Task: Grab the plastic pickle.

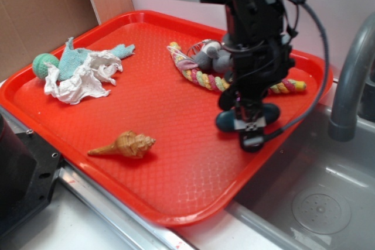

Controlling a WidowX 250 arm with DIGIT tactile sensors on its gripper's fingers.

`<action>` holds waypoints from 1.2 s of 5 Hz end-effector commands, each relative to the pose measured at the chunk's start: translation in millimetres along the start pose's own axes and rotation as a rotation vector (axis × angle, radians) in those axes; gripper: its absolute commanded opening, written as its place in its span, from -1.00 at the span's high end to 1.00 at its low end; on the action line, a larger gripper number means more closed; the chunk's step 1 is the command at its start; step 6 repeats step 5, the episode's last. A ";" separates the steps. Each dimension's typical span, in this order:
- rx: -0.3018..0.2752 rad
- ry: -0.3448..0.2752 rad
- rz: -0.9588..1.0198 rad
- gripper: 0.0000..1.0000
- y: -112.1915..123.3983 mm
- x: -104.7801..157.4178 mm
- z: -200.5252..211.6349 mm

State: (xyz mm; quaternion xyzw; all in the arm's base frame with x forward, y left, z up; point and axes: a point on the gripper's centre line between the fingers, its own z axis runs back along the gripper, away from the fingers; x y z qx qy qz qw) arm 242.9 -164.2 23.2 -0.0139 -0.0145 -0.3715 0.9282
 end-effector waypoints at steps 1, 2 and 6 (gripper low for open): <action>-0.008 -0.070 0.426 1.00 -0.9 -104.3 116.9; 0.029 -0.025 0.614 1.00 10.6 -135.1 161.7; 0.152 -0.072 0.926 1.00 43.6 -140.7 238.2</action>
